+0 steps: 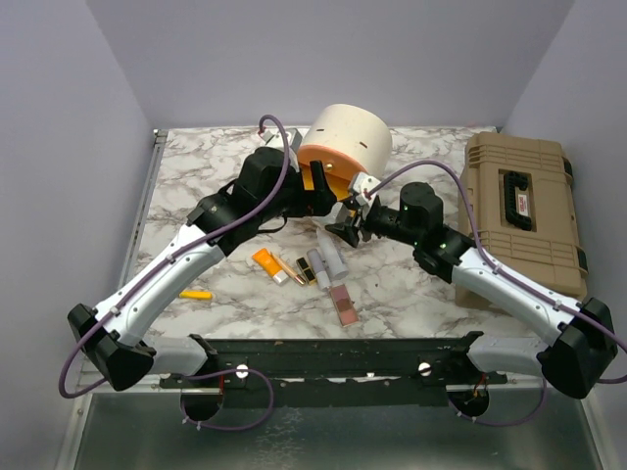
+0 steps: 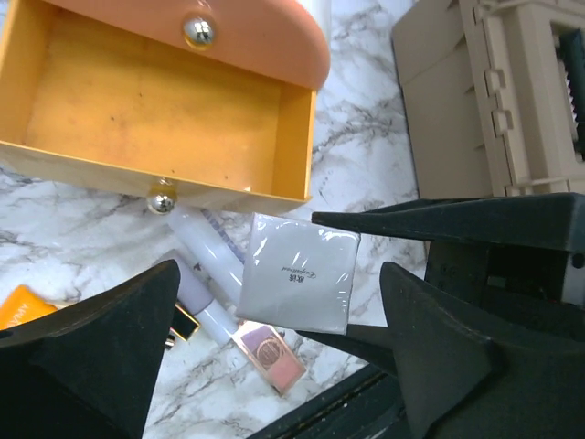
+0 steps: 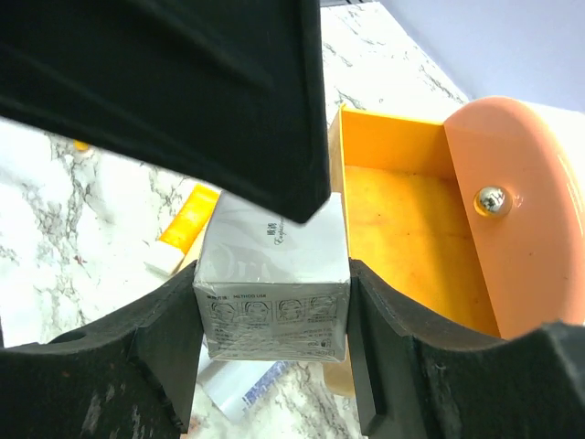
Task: Organize the makeup
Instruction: Pick up the makeup from the center of the board, then place the makeup in the drawer.
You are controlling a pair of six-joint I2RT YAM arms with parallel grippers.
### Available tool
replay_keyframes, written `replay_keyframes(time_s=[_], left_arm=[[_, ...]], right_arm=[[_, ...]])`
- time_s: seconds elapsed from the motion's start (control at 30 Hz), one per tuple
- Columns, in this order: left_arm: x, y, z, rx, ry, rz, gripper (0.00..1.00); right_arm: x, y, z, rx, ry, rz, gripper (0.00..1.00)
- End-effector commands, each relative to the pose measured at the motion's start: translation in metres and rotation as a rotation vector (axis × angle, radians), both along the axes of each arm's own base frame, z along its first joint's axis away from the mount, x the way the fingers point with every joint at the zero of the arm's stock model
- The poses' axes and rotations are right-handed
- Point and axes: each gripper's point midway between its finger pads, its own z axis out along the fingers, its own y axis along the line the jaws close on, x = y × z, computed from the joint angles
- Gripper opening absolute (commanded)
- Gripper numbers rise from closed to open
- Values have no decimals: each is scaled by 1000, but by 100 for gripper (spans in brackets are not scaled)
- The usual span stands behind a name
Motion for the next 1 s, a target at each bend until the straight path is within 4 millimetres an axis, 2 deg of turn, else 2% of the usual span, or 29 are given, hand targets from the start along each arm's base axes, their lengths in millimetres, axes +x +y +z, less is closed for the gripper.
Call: replay_keyframes(time_s=[0.0, 0.2, 0.33, 0.47, 0.67, 0.83, 0.97], left_arm=[[10, 27, 15, -11, -71, 157, 95], [11, 56, 15, -7, -99, 293, 99], [10, 66, 8, -3, -98, 335, 99], [10, 70, -2, 12, -87, 347, 99], [12, 70, -24, 35, -43, 355, 99], [11, 71, -41, 34, -12, 363, 99], [12, 71, -57, 34, 21, 356, 99]], right_arm=[[5, -1, 7, 40, 2, -44, 32], [22, -6, 15, 74, 9, -146, 32], [36, -9, 22, 100, 28, -226, 32], [42, -6, 31, 148, 32, -249, 32], [64, -11, 35, 168, 56, -364, 32], [80, -3, 30, 164, 65, -394, 32], [95, 14, 21, 134, 81, -373, 32]])
